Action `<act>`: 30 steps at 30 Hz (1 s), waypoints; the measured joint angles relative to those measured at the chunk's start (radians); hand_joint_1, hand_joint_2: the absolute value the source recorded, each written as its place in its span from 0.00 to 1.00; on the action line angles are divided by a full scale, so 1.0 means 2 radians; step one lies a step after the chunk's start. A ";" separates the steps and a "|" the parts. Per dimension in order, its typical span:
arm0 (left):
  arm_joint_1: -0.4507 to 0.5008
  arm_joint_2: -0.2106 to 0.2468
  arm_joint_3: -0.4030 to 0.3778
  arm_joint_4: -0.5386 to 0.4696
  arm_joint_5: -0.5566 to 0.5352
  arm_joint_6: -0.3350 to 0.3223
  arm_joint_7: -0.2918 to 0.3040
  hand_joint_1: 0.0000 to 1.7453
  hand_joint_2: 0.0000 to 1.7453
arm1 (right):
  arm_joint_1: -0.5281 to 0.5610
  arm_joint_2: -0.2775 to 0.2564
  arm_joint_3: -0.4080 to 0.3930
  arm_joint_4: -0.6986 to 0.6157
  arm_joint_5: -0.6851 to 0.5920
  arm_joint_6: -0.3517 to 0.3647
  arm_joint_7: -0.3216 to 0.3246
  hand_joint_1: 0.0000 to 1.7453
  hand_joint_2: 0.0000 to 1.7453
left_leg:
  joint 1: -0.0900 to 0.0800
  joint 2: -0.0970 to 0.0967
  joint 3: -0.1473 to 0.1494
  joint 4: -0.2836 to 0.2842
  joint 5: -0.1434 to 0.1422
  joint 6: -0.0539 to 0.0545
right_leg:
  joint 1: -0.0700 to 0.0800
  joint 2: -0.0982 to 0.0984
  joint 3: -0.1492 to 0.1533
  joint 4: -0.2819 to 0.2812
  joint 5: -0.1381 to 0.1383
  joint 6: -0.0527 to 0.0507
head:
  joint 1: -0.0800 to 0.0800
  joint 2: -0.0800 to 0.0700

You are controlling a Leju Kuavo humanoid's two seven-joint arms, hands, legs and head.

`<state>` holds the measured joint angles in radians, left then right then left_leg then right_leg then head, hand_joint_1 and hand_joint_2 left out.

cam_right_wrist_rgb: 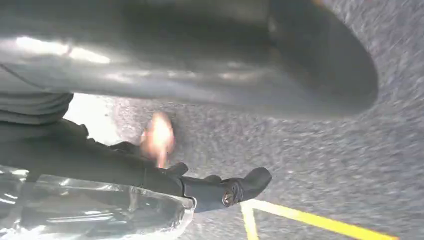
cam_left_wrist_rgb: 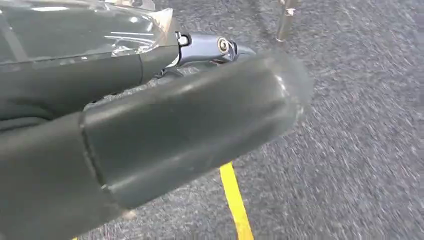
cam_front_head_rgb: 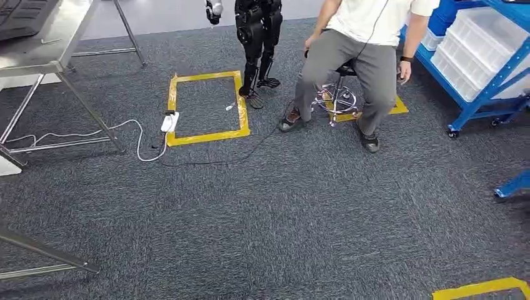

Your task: Take the parts from the cabinet and place them on the table.

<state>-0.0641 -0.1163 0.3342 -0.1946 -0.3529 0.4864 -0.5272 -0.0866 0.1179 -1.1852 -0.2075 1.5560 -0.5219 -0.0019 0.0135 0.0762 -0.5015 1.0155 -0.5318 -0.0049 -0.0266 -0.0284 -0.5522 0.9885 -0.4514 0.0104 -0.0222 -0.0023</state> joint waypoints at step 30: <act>-0.003 -0.004 0.002 0.000 -0.004 -0.001 0.005 0.00 0.00 | 0.001 -0.001 0.006 0.000 -0.005 0.001 0.003 0.00 0.00 | 0.002 0.017 -0.002 -0.008 0.011 -0.001 | 0.000 -0.004 0.006 0.002 -0.009 0.000 | 0.001 0.000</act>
<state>-0.0698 -0.1236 0.3391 -0.1946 -0.3605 0.4849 -0.5177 -0.0845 0.1156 -1.1742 -0.2071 1.5457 -0.5207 0.0034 0.0171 0.1108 -0.5051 0.9991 -0.5091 -0.0077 -0.0267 -0.0364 -0.5394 0.9927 -0.4688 0.0099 -0.0198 -0.0023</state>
